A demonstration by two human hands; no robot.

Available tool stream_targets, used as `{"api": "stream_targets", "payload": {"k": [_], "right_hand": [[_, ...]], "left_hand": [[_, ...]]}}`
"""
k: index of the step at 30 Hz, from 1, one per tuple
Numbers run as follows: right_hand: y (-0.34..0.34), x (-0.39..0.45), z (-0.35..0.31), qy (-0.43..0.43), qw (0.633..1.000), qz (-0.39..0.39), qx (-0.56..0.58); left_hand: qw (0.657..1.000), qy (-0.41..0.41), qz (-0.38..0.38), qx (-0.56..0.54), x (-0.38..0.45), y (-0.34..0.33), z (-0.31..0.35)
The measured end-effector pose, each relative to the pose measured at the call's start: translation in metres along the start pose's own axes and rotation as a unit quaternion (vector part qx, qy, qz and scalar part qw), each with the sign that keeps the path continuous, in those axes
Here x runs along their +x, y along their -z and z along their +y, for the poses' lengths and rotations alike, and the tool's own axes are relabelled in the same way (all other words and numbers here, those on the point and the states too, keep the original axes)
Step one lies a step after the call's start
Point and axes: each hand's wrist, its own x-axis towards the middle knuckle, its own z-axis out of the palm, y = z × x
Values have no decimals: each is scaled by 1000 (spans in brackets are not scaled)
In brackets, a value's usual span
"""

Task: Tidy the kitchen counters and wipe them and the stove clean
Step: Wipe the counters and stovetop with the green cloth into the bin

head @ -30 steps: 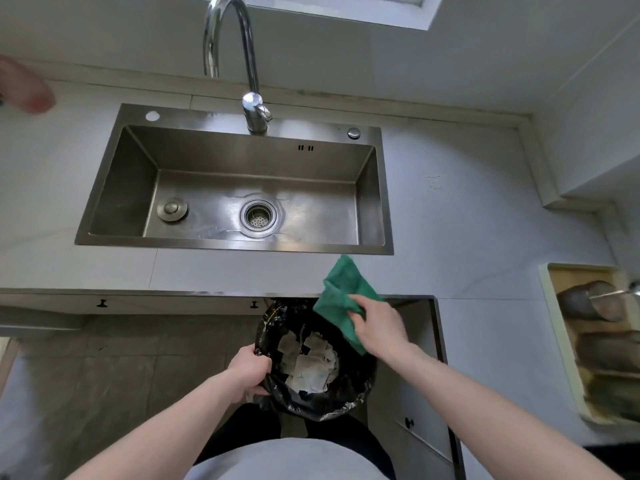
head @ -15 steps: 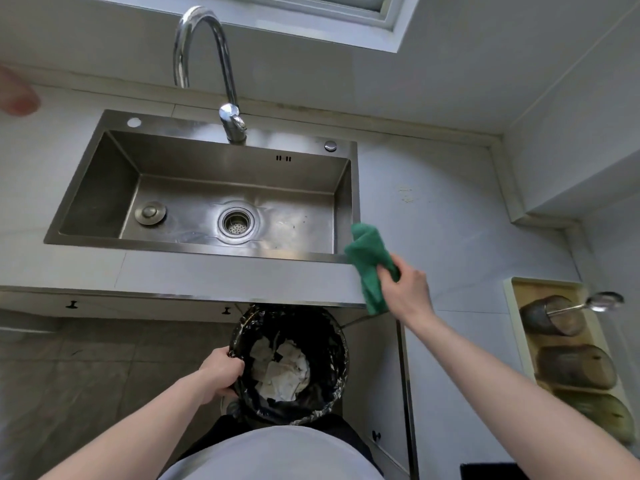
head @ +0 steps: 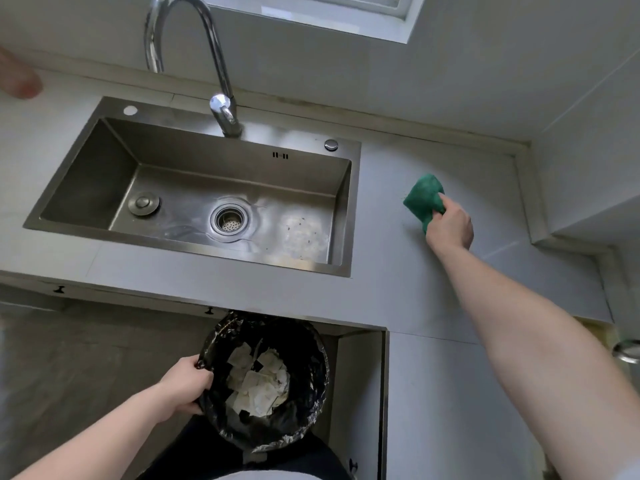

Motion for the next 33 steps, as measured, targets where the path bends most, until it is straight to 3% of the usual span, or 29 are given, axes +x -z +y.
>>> {"api": "stream_targets", "payload": {"k": [7,14,33], "right_hand": [[-27,57,-2,13,998,-7,-54],[-65,61,1,15,995,-85,-45],[-50,-104,11,142,965,-216,-50]], "left_hand": [[1000,14,0,23,8,-2,6],[1000,25,-4,6,7,-2,6],[999,2,-33,-5,-1,-43,16]]}}
